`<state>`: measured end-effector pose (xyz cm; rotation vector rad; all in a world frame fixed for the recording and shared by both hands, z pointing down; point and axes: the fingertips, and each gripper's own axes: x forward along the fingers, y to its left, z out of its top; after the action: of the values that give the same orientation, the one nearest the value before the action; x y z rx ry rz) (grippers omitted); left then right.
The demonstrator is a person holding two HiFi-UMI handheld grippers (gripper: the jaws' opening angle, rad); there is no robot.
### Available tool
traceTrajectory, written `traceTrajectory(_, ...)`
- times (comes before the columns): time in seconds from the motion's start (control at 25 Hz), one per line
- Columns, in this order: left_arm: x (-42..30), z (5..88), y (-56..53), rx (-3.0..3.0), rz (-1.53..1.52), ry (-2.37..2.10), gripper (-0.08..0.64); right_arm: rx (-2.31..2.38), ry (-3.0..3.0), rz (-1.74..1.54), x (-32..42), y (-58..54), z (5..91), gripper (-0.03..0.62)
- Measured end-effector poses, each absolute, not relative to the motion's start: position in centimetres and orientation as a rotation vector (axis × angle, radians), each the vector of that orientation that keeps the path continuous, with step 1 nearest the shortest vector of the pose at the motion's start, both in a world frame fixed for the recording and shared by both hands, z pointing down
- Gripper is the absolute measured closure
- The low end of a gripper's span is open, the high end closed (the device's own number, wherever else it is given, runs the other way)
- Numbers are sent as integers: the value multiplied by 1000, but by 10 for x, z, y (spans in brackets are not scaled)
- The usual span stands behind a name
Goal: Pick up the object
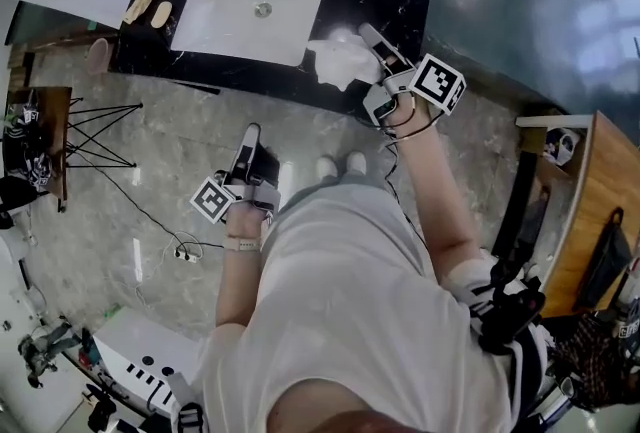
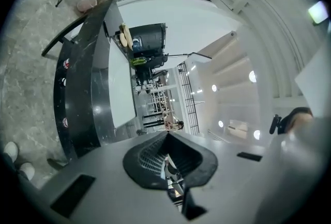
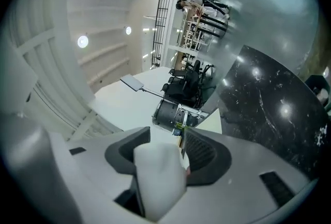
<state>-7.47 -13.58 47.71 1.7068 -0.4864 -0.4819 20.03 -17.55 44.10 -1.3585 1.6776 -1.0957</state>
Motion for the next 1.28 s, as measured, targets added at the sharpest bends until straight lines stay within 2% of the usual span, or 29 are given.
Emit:
traceTrajectory(0.84, 31, 455, -138, 1759, -431, -215, 554, -1152, 1550, -1084, 200, -111, 430, 373)
traceTrajectory(1.28, 41, 444, -142, 1761, -461, -177, 554, -999, 1491, -1120, 187, -107, 433, 374)
